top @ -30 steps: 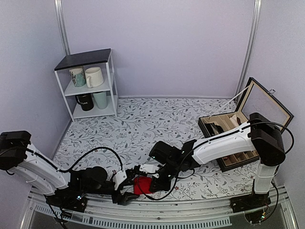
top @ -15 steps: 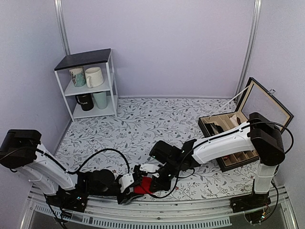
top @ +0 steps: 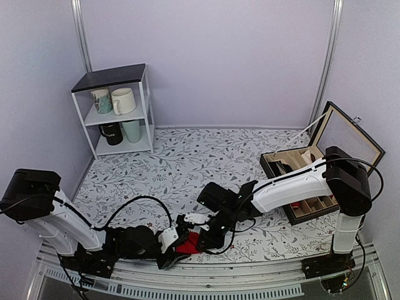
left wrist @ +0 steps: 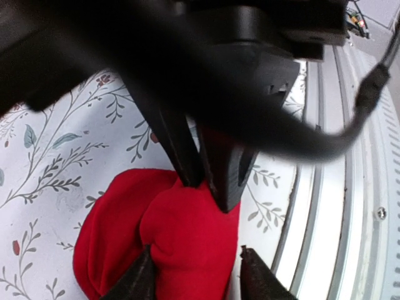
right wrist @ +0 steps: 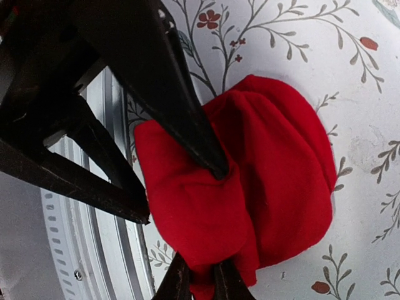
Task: Roll the socks
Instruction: Roll a pair of socks at the center of the board.
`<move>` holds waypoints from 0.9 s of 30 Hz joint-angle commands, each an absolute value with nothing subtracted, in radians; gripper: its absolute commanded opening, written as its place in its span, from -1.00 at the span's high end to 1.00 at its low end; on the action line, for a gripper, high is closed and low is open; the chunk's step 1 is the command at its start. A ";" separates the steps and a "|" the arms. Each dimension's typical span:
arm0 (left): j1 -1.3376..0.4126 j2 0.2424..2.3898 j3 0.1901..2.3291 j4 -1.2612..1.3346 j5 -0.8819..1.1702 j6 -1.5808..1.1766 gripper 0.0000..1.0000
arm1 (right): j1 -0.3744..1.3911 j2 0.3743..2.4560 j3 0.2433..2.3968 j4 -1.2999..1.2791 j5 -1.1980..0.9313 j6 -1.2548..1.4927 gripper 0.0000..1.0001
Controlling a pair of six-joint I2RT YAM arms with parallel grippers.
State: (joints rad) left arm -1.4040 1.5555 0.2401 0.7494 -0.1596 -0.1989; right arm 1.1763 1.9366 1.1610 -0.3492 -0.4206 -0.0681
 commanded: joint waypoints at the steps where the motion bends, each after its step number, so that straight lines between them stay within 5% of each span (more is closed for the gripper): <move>1: -1.473 1.597 0.260 0.657 -0.154 -0.210 0.07 | 1.156 2.054 1.114 -0.501 -0.296 -0.058 0.76; 6: -1.480 1.616 0.261 0.650 -0.172 -0.230 0.19 | 1.148 2.054 1.114 -0.504 -0.300 -0.050 0.75; 11: -1.480 1.658 0.267 0.646 -0.169 -0.243 0.64 | 1.144 2.055 1.115 -0.503 -0.309 -0.043 0.75; 13: -1.479 1.663 0.274 0.633 -0.161 -0.248 1.00 | 1.143 2.054 1.115 -0.504 -0.311 -0.041 0.75; 22: -1.391 1.646 0.271 0.590 -0.017 -0.354 1.00 | 1.114 1.980 1.102 -0.440 -0.257 -0.006 0.40; 27: -1.331 1.690 0.257 0.627 0.090 -0.400 1.00 | 1.111 1.804 0.947 -0.160 -0.120 -0.006 0.14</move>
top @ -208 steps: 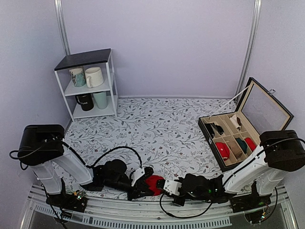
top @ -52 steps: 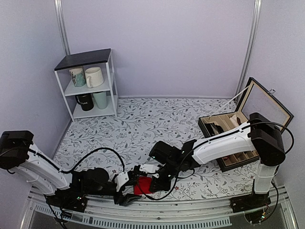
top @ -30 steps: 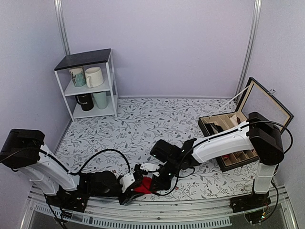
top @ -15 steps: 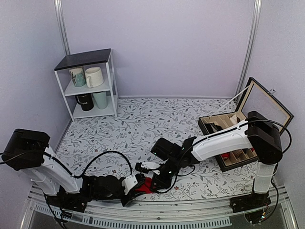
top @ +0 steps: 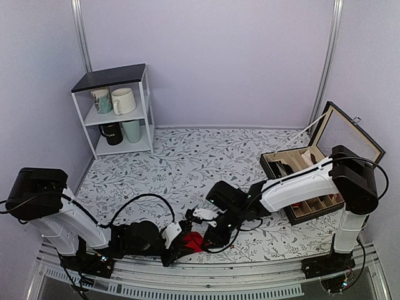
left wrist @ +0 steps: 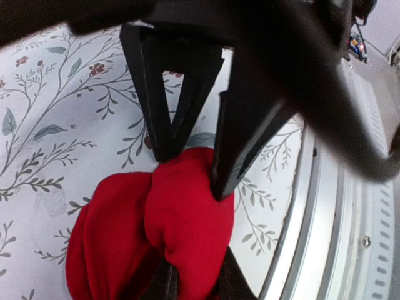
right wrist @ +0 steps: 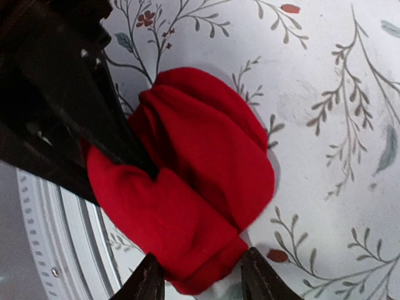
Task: Roll the socks
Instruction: Roll a pair of socks at the center of the board.
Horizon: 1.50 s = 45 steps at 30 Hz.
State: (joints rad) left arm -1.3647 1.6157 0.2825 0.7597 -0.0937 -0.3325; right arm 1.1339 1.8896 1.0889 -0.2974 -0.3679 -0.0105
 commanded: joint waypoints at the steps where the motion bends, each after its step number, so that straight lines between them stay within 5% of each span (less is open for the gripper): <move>1: -1.324 1.700 0.252 0.637 0.106 -0.405 1.00 | 1.111 1.759 0.902 -0.086 -0.098 -0.005 0.11; 12: -1.280 1.766 0.251 0.669 0.196 -0.437 1.00 | 1.157 1.445 0.435 0.608 -0.196 -0.181 -0.11; 30: -1.270 1.789 0.249 0.687 0.215 -0.435 1.00 | 1.270 1.684 0.571 0.566 -0.237 -0.242 -0.11; 45: -1.268 1.802 0.254 0.691 0.224 -0.429 1.00 | 1.276 1.766 0.614 0.513 -0.257 -0.195 0.10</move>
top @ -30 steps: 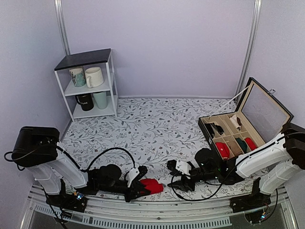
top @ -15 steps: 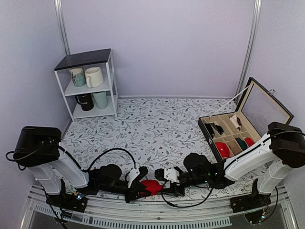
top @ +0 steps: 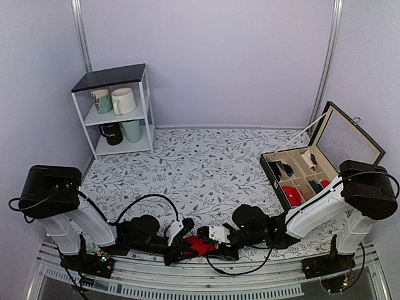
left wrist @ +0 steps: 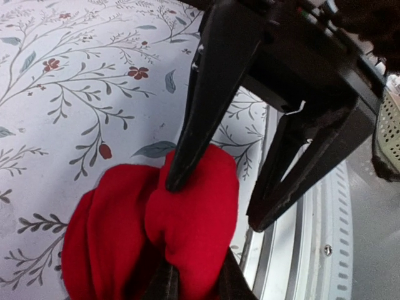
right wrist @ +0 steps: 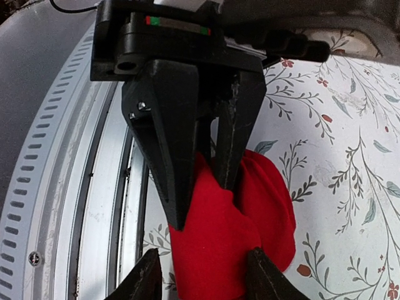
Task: Roll the socks
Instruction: Roll a pair of socks at the center of the board.
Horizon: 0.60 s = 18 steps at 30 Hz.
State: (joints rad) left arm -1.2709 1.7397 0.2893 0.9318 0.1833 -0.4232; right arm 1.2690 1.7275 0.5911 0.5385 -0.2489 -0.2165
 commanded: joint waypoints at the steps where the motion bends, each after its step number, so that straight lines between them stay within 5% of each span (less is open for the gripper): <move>1: -1.269 1.802 0.254 0.690 0.224 -0.430 1.00 | 1.276 1.767 0.614 0.512 -0.255 -0.193 0.14; 5: -1.268 1.798 0.252 0.692 0.225 -0.429 1.00 | 1.276 1.775 0.632 0.480 -0.267 -0.189 0.33; 16: -1.266 1.791 0.258 0.684 0.215 -0.418 1.00 | 1.276 1.817 0.641 0.436 -0.272 -0.144 0.39; 18: -1.267 1.789 0.259 0.687 0.214 -0.414 1.00 | 1.276 1.827 0.650 0.423 -0.278 -0.142 0.58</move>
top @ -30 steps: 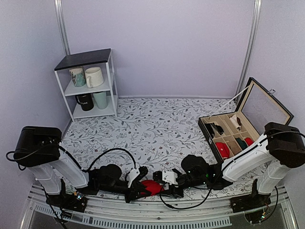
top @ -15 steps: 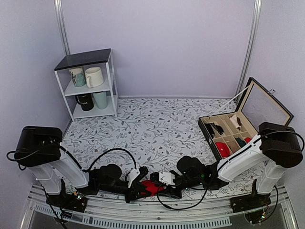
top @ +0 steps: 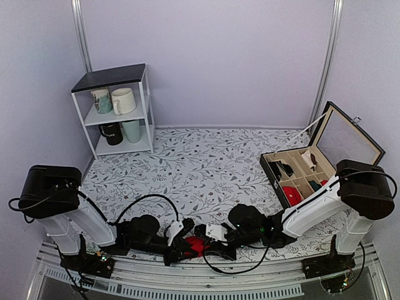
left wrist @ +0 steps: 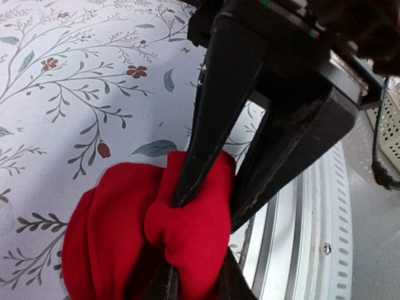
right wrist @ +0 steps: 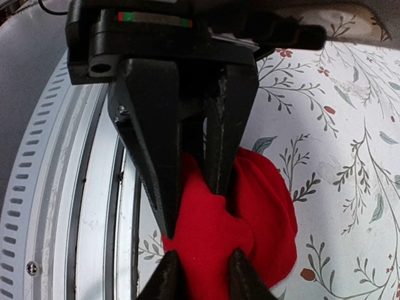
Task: Roll the socks
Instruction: Roll a pair of socks at the center of the board.
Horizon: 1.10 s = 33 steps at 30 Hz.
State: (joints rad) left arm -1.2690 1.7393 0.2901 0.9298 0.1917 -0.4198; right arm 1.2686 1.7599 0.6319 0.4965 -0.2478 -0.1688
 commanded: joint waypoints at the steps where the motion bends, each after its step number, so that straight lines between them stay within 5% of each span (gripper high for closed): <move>1: -1.267 1.784 0.259 0.686 0.209 -0.411 1.00 | 1.277 1.834 0.656 0.411 -0.280 -0.136 0.71; 4: -1.267 1.749 0.270 0.659 0.178 -0.388 0.91 | 1.274 1.860 0.673 0.375 -0.270 -0.106 0.90; 8: -1.268 1.619 0.298 0.545 0.076 -0.332 0.33 | 1.254 1.865 0.667 0.358 -0.289 -0.047 0.94; 19: -1.273 1.139 0.225 0.389 -0.072 -0.269 0.32 | 1.143 1.928 0.800 0.027 -0.423 0.130 0.95; 33: -1.413 1.313 0.245 0.492 -0.274 -0.197 0.21 | 1.059 2.001 0.932 -0.267 -0.540 0.238 0.94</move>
